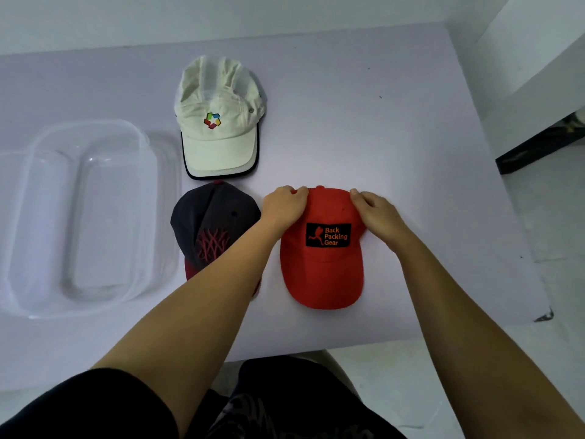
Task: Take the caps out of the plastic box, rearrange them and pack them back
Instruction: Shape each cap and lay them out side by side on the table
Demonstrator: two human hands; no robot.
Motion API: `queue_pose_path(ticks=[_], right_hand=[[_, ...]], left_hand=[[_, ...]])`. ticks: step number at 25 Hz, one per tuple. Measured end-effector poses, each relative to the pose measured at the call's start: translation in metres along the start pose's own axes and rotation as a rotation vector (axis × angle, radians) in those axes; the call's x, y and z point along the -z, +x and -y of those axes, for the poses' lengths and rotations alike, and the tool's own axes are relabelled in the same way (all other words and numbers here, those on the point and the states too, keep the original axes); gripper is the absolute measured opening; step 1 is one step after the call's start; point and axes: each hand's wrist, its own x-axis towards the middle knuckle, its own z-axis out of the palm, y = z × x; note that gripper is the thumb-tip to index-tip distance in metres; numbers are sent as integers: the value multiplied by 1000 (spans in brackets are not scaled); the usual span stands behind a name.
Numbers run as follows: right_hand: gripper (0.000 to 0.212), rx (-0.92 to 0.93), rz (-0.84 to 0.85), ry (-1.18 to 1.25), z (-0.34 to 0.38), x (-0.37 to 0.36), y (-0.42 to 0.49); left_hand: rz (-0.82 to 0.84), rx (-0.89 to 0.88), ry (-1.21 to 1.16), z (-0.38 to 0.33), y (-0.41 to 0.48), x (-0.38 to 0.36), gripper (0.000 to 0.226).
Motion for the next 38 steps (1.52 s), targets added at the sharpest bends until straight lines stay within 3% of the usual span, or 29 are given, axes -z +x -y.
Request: queue_pose_path(ticks=[5, 8, 11, 13, 15, 18, 20, 25, 27, 29, 34, 36, 38], right_hand=[[47, -63, 154, 37, 11, 8, 20], [43, -143, 225, 167, 22, 7, 24], [47, -184, 292, 192, 27, 8, 23], [44, -188, 299, 253, 31, 9, 20], [44, -163, 255, 243, 36, 11, 16], [38, -34, 37, 78, 28, 24, 15], [30, 9, -49, 24, 16, 39, 12], [32, -102, 241, 49, 5, 34, -3], [25, -82, 238, 170, 2, 25, -3], [19, -95, 210, 334, 0, 20, -4], [18, -101, 153, 412, -4, 17, -7], [20, -85, 167, 352, -1, 15, -9], [21, -44, 171, 262, 2, 12, -10]], left_hand=[[116, 55, -18, -13, 7, 16, 28], [217, 85, -130, -20, 10, 19, 39], [230, 126, -276, -16, 18, 19, 41], [199, 64, -289, -13, 20, 16, 32], [154, -68, -121, -13, 17, 21, 33], [-26, -234, 198, -14, 5, 49, 37], [-33, -173, 102, -7, 3, 71, 26], [284, 123, -270, 10, -13, 54, 21], [272, 166, -500, 13, -16, 39, 11], [218, 156, -626, 20, -14, 29, 15], [125, 142, -494, 28, -6, 27, 23], [130, 116, -561, 25, -8, 25, 24], [66, 56, -483, 26, -10, 21, 29]])
